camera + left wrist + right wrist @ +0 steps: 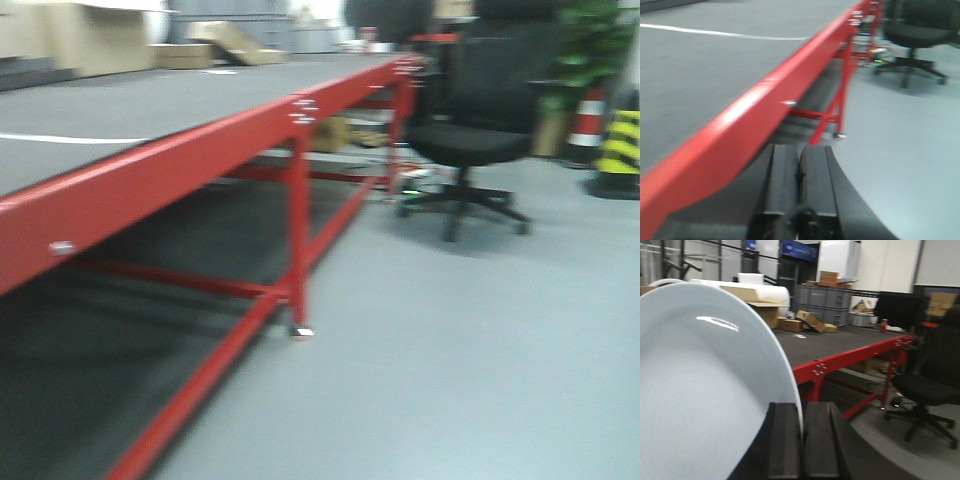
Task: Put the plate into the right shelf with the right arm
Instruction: 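Drive the base away from the table holding the plate in the right gripper, then drive the base toward the steel shelf with blue bins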
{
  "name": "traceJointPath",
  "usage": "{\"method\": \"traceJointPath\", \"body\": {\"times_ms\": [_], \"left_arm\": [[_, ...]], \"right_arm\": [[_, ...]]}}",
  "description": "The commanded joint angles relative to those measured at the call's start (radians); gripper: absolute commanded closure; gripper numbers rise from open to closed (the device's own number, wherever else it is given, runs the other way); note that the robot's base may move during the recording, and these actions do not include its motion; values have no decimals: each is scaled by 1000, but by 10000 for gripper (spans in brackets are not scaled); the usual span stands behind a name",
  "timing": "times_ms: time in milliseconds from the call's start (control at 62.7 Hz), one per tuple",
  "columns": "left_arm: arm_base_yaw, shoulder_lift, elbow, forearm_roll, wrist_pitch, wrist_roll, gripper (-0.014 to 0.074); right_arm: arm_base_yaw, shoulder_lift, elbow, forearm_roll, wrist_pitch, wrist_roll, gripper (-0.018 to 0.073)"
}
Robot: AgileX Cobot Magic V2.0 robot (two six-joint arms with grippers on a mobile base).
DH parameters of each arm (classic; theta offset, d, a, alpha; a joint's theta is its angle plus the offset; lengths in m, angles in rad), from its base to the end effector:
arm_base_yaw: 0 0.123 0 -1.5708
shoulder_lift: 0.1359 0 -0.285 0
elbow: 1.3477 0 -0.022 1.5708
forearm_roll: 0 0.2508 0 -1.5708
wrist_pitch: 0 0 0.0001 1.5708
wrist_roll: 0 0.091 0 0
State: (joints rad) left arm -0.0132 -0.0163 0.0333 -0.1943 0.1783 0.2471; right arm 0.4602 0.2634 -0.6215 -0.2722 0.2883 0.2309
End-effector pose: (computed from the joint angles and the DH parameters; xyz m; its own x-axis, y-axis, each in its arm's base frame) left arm 0.0561 -0.0039 0.1869 -0.1018 0.0571 -0.9932 0.0530 0.9972 0.0519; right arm 0.0423 0.0132 0.3767 0.1604 0.0455 -0.9860 -0.3706 0.9286 -0.0174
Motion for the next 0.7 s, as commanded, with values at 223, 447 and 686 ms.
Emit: {"method": "traceJointPath", "body": {"times_ms": [223, 447, 686], "left_arm": [[-10, -11, 7, -8, -83, -3, 643], [-10, -11, 7, -8, -83, -3, 643], [-10, -11, 7, -8, -83, -3, 643]], "right_arm": [[-3, 10, -27, -16, -100, -3, 521], [-3, 10, -27, -16, -100, -3, 521], [-3, 10, -27, -16, -100, -3, 521]]}}
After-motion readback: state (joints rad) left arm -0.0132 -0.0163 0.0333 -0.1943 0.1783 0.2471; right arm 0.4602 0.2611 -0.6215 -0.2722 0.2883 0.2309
